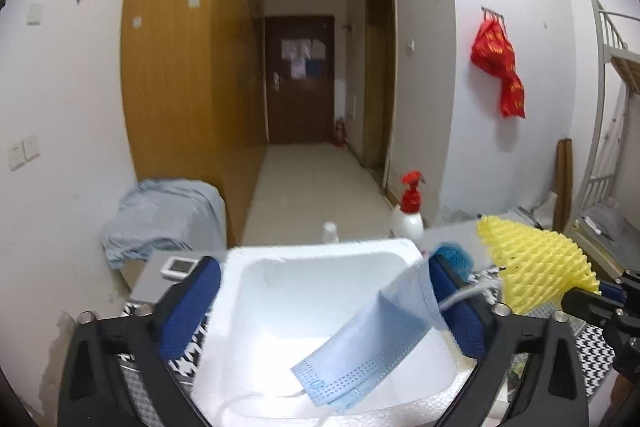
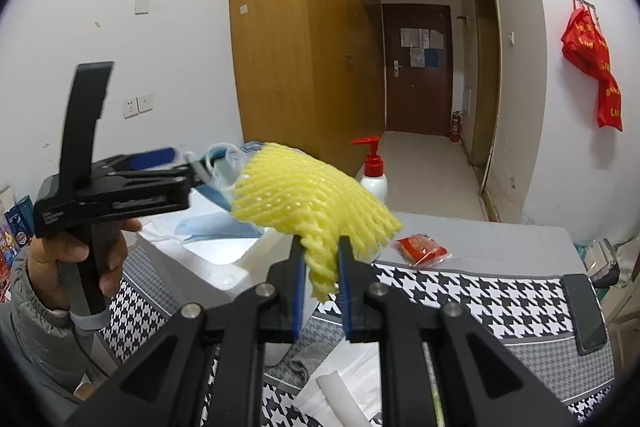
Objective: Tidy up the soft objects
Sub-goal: 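Carry the mask into the white foam box and open the left tool while right holds net, then move the right tool over the foam box and release the yellow net inside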
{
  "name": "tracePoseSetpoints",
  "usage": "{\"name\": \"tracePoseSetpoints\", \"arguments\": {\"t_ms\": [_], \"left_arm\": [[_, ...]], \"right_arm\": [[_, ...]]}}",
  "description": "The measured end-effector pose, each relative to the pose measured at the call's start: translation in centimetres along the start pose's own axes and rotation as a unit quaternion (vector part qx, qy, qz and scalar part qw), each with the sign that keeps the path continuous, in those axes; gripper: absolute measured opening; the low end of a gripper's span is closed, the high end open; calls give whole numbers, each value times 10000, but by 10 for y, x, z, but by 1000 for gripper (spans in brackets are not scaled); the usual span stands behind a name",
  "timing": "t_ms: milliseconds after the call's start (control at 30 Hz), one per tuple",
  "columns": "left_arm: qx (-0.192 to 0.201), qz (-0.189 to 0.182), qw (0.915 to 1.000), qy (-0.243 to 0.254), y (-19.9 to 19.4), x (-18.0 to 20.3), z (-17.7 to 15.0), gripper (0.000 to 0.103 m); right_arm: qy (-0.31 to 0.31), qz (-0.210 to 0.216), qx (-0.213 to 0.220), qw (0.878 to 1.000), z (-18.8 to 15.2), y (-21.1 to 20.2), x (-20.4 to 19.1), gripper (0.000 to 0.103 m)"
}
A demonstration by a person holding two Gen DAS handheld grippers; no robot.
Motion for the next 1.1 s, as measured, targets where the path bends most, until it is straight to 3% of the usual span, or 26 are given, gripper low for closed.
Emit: {"name": "tracePoseSetpoints", "arguments": {"t_ms": [333, 700, 800, 1100], "left_arm": [[147, 178, 9997, -104, -20, -21, -1, 102], [338, 660, 9972, -39, -46, -55, 0, 102], [112, 555, 9984, -37, -38, -57, -9, 102], [99, 369, 9993, -61, -38, -58, -18, 102]], "right_arm": [[-66, 38, -42, 10000, 0, 6, -8, 18], [-218, 158, -63, 9996, 6, 17, -31, 18], [-244, 230, -42, 9994, 9, 19, -41, 18], [-389, 337, -130, 9986, 9, 31, -63, 18]]}}
Point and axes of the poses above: each gripper's, at about its wrist camera, not at the fingertips, and y roughly the way its jaws point, x to its right, z to its top, the point moved 10 cm from there along y, roughly the way its jaws point, and after that the axes turned 4 degrees about y, right-handed, at the moved point
